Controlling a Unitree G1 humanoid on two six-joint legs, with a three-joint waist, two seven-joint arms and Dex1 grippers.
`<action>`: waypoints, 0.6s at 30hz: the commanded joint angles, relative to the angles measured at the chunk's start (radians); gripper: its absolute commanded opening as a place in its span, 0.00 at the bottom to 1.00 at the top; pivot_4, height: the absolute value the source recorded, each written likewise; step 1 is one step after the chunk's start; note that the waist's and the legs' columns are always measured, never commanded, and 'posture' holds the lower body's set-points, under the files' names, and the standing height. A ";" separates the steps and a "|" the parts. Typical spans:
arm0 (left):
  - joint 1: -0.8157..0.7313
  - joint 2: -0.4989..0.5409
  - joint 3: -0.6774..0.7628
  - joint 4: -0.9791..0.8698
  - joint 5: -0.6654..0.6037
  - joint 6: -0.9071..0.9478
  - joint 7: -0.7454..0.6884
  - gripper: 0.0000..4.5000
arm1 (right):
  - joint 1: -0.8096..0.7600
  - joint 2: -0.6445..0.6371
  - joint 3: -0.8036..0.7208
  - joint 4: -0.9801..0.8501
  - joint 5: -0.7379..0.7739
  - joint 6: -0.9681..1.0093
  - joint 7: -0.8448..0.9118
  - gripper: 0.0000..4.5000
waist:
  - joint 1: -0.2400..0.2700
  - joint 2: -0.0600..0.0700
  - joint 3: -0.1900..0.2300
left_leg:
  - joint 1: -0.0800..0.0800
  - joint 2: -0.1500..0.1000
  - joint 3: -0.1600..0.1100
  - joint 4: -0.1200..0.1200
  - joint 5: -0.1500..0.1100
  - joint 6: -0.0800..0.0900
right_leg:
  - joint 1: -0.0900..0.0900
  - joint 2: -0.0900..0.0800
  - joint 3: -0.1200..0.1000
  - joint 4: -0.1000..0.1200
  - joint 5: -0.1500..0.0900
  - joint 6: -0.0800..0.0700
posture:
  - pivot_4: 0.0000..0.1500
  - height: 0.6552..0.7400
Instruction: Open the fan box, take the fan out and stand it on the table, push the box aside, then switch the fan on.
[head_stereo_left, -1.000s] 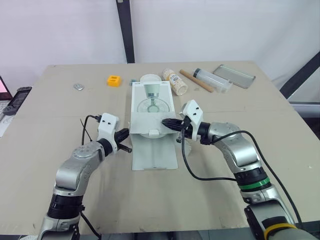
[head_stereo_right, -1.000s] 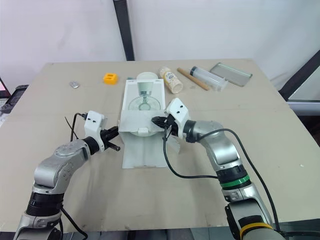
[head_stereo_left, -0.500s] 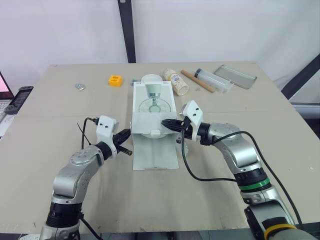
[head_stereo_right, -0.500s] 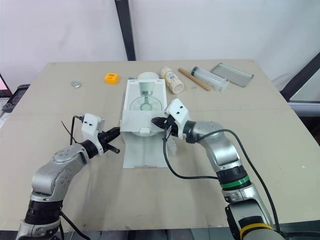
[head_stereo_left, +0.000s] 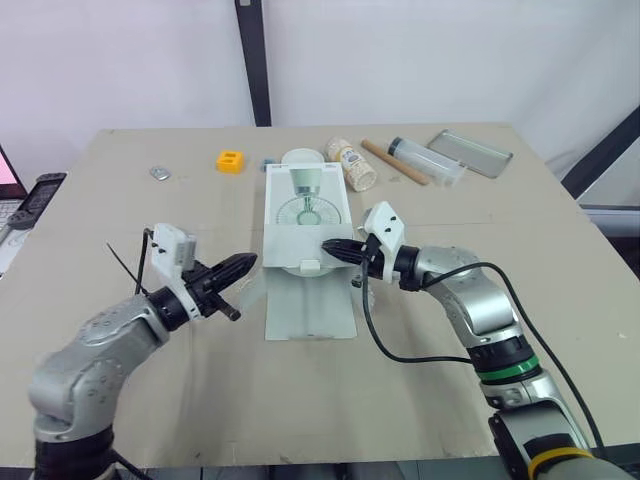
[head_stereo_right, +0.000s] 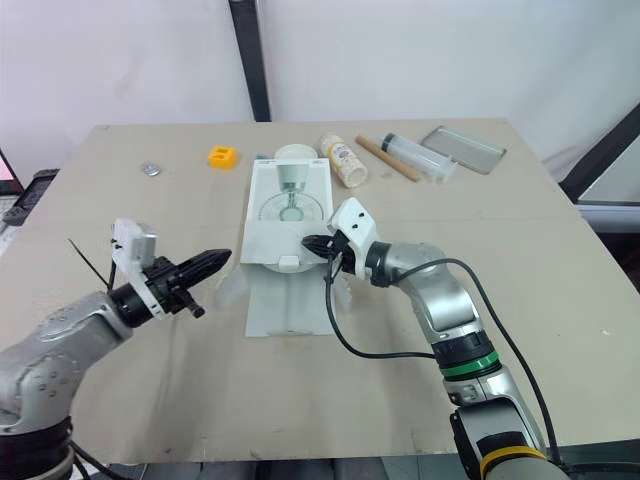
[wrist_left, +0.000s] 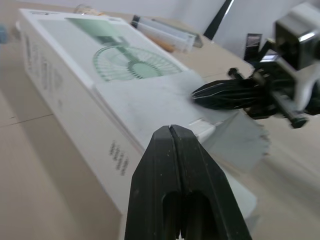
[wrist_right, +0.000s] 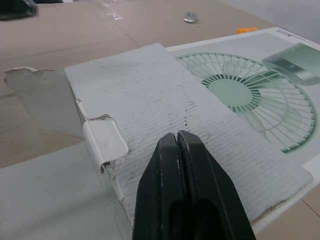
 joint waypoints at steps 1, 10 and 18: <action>0.000 0.016 0.026 -0.087 -0.231 0.076 0.074 0.00 | 0.001 -0.004 0.012 0.033 -0.021 0.004 0.008 0.01 | 0.000 0.000 0.000 | 0.000 0.000 0.000 0.000 0.000 0.000 | 0.000 0.000 0.000 0.000 0.000 0.000 | 1.00 1.00; 0.118 -0.127 -0.054 -0.137 -0.410 -0.026 0.393 0.00 | 0.012 -0.008 0.023 0.031 -0.023 0.003 0.015 0.01 | 0.002 0.000 0.000 | 0.001 0.000 0.000 0.000 0.000 0.000 | 0.001 0.000 0.001 0.000 0.000 0.000 | 1.00 1.00; 0.237 -0.174 -0.181 -0.153 -0.393 -0.095 0.445 0.00 | 0.016 -0.013 0.031 0.026 -0.027 0.012 0.031 0.01 | 0.003 0.000 0.000 | 0.001 0.000 0.000 -0.001 0.000 0.000 | 0.002 0.001 0.001 -0.003 0.000 0.000 | 1.00 1.00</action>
